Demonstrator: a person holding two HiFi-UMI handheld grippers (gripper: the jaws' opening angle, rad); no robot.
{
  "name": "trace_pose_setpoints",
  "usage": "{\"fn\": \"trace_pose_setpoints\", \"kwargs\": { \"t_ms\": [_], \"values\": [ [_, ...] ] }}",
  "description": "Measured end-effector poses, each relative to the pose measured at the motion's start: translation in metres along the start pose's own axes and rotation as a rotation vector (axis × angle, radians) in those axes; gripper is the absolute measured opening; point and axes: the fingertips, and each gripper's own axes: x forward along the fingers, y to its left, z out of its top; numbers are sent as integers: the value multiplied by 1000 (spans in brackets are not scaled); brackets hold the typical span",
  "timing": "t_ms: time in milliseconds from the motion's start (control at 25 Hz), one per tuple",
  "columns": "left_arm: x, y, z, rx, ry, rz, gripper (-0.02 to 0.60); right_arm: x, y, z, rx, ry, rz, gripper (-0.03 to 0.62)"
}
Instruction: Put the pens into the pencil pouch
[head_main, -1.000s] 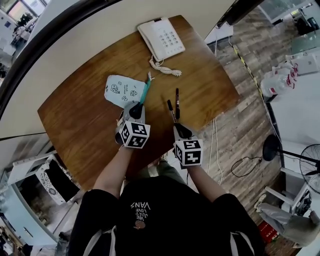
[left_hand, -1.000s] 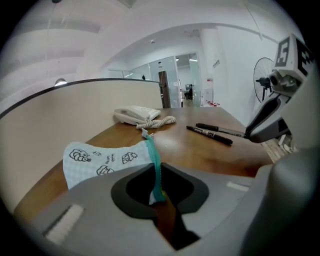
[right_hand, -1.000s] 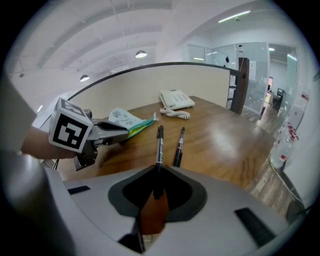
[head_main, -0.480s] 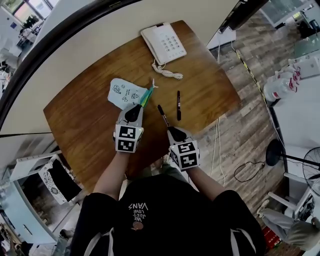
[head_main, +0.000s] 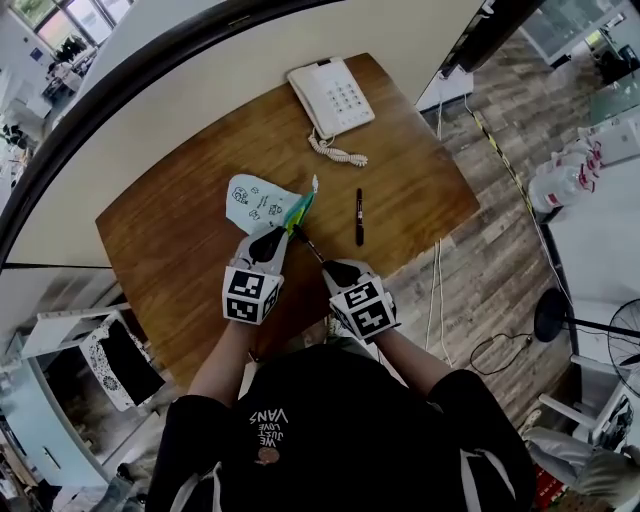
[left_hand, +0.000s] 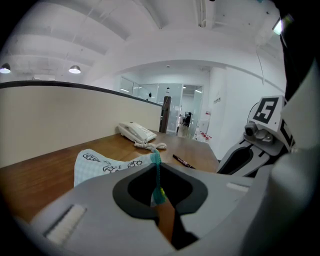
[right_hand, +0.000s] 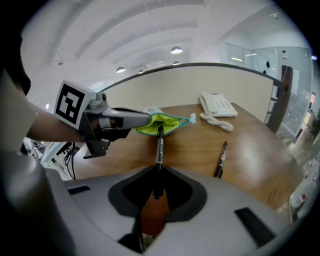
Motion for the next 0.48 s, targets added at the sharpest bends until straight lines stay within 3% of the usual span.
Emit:
{"fn": "trace_pose_setpoints", "kwargs": {
  "t_ms": [480],
  "values": [
    [-21, -14, -6, -63, -62, -110, 32, 26, 29, 31, -196, 80, 111, 66]
  ]
}}
